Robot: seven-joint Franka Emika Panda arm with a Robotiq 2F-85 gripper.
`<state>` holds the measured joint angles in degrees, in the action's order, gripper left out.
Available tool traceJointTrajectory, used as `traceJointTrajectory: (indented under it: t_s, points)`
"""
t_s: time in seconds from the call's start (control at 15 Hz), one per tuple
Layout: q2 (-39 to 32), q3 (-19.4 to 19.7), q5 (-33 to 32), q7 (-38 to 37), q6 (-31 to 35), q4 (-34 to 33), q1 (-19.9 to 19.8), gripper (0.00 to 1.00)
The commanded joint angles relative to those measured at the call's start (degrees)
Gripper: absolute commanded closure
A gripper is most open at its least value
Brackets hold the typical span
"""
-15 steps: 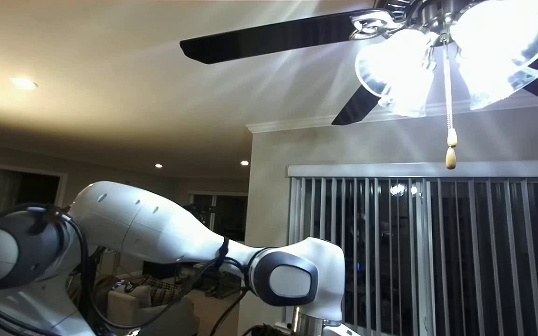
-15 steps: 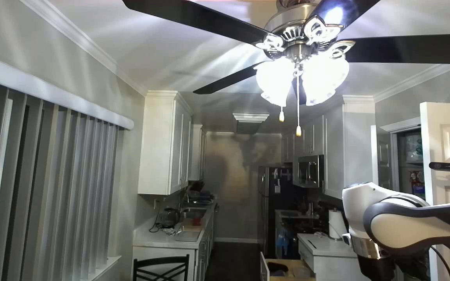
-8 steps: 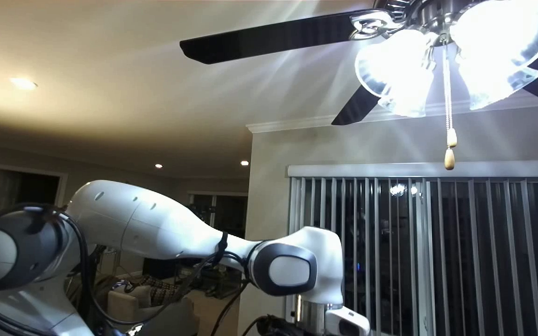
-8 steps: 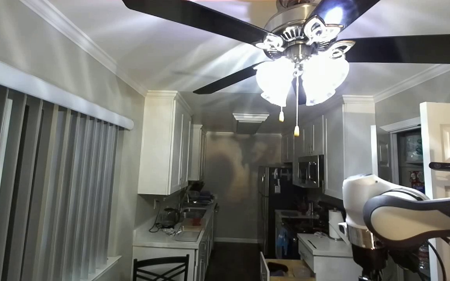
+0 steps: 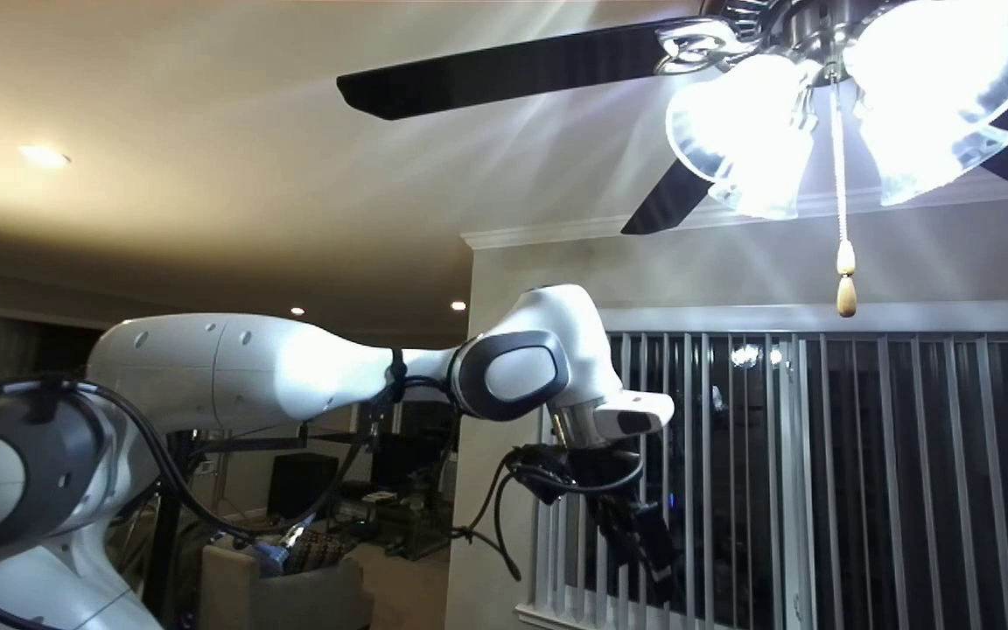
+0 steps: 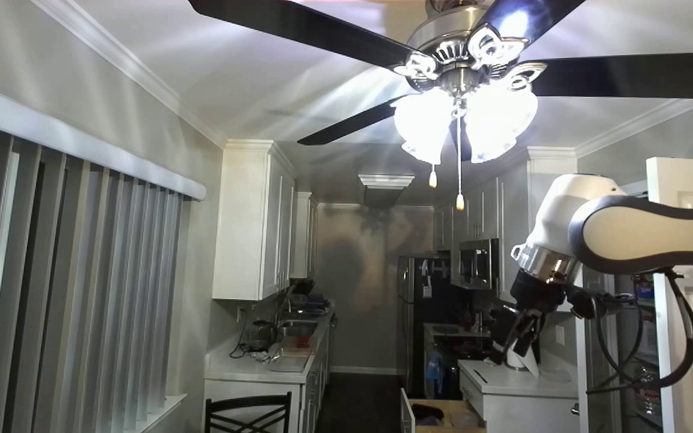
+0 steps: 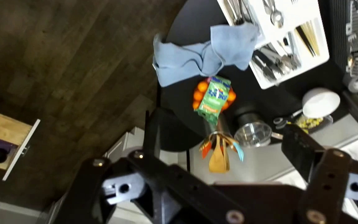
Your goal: Turn off the light on the ceiling fan
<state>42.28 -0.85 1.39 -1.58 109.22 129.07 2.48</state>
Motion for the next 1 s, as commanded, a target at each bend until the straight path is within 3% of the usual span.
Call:
traceJointTrajectory:
  t_s: [0.0, 0.07, 0.13, 0.6, 0.93]
  points:
    - [-0.05, -0.5, 3.09, -4.93, 7.17, -2.31, -1.21, 0.0]
    - [0.08, -0.57, 3.57, -6.63, 9.56, -2.25, -1.67, 0.0]
    - [-0.01, -0.38, 2.11, -3.81, 6.14, -2.3, -0.94, 0.0]
    - [-0.02, -0.4, 2.7, -5.45, 8.22, -2.57, -1.5, 0.0]
    - [-1.25, -1.88, 2.09, -5.12, 23.82, -7.48, -1.24, 0.0]
